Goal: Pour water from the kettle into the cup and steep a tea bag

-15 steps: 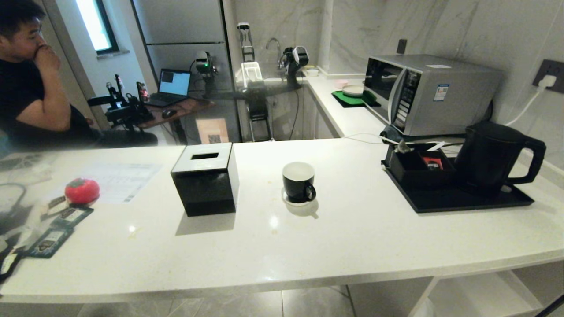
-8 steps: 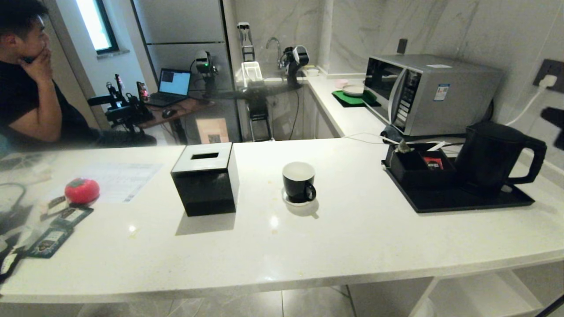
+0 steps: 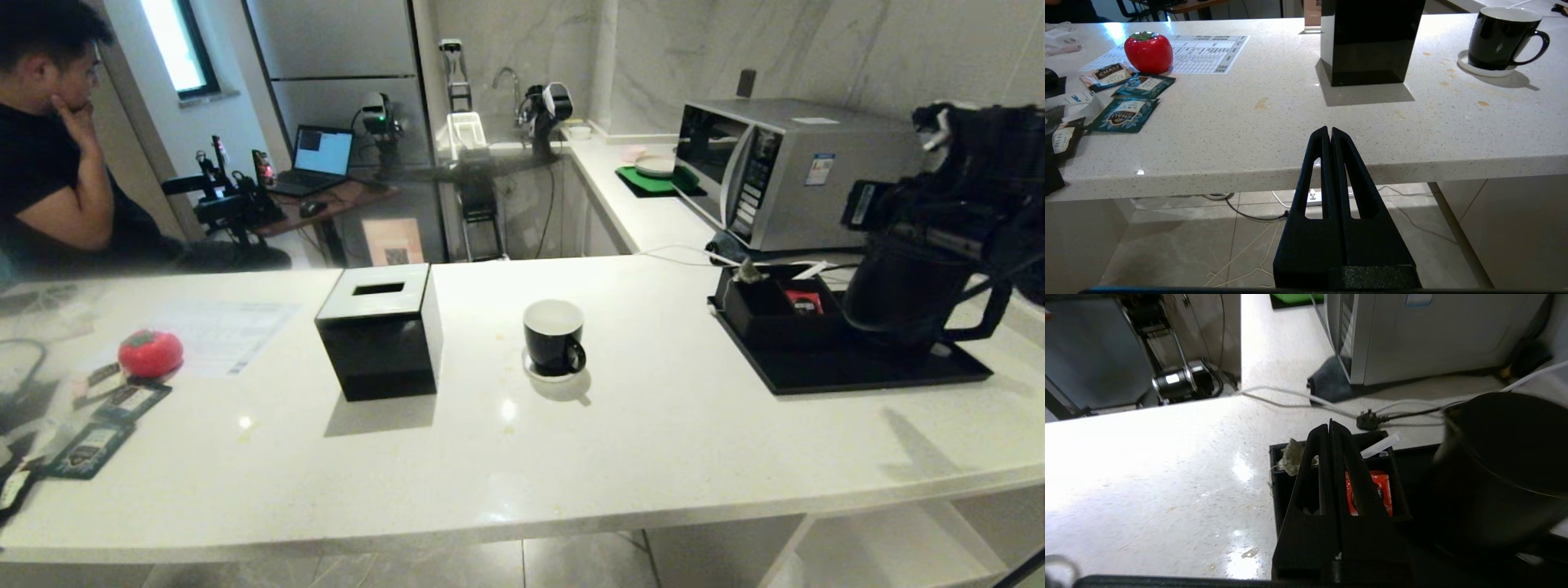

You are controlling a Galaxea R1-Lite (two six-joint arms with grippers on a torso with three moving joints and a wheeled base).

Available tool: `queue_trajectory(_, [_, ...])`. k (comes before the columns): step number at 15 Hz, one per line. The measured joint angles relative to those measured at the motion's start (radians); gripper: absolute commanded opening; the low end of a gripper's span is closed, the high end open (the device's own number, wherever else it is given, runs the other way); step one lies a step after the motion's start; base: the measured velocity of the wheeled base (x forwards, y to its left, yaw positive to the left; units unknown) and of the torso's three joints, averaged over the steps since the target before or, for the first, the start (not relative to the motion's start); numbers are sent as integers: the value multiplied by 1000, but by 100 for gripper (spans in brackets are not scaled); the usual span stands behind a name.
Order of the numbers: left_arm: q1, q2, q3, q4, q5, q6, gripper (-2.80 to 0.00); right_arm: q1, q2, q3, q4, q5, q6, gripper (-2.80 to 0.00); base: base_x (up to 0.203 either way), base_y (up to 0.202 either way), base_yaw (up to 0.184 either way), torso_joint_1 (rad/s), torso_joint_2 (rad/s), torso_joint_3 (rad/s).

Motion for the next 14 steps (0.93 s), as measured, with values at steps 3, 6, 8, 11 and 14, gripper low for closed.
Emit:
queue_trajectory(3, [0, 0, 0, 0, 0, 0, -280, -3, 119, -89, 7, 3, 0, -280, 0, 0, 0, 0, 0, 0])
queue_trajectory(6, [0, 0, 0, 0, 0, 0, -280, -3, 217, -184, 21, 4, 2, 0, 0, 0, 0, 0, 0, 0])
queue_trajectory(8, [0, 0, 0, 0, 0, 0, -280, -3, 268, -243, 67, 4, 2, 0, 0, 0, 0, 0, 0, 0])
queue_trajectory(11, [0, 0, 0, 0, 0, 0, -280, -3, 328, -314, 138, 2, 0, 0, 0, 0, 0, 0, 0, 0])
queue_trajectory(14, [0, 0, 0, 0, 0, 0, -280, -3, 366, -367, 177, 2, -3, 0, 0, 0, 0, 0, 0, 0])
